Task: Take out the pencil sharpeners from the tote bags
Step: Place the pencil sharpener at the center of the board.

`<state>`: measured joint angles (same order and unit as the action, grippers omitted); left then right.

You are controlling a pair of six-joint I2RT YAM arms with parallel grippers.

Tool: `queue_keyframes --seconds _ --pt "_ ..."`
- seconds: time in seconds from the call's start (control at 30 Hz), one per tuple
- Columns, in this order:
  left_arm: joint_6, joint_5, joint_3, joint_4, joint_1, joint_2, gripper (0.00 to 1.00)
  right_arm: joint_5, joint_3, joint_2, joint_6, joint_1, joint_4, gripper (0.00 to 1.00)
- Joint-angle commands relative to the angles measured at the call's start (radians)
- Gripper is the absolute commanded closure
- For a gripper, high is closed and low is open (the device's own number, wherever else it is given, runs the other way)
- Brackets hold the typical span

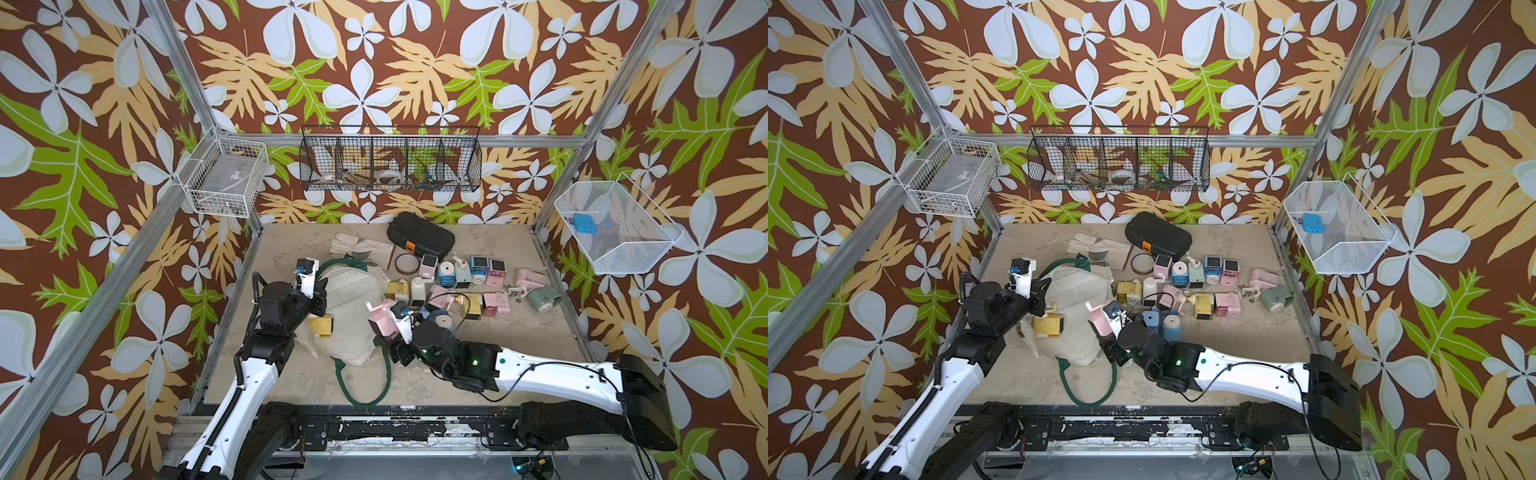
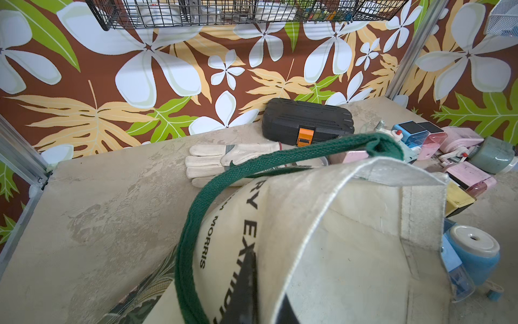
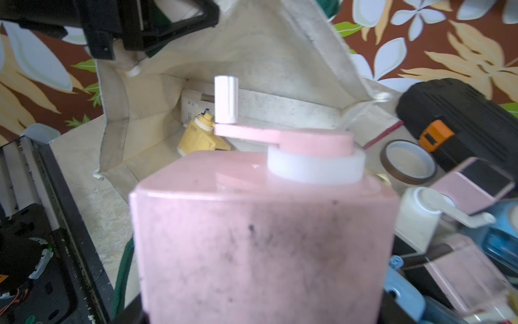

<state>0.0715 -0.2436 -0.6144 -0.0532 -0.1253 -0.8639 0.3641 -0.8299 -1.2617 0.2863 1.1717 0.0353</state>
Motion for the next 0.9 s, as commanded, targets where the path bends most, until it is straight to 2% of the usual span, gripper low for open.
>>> queue_keyframes --seconds 0.0,0.23,0.4,0.67,0.87 --pt "-0.012 -0.02 -0.001 -0.022 0.001 0.003 1.0 0.109 0.034 0.08 0.038 -0.016 -0.056 0.45" --pt "-0.013 -0.02 0.0 -0.024 0.0 0.005 1.0 0.161 0.196 0.312 0.131 -0.138 -0.088 0.46" --pt "-0.013 -0.02 -0.001 -0.024 0.001 0.005 1.0 0.207 0.3 0.406 0.2 -0.202 -0.089 0.47" --pt "-0.015 -0.02 0.001 -0.023 0.001 0.006 1.0 0.294 0.359 0.42 0.258 -0.268 -0.115 0.47" --pt "-0.015 -0.02 -0.001 -0.025 0.001 0.005 1.0 0.24 0.397 0.346 0.267 -0.351 -0.059 0.48"
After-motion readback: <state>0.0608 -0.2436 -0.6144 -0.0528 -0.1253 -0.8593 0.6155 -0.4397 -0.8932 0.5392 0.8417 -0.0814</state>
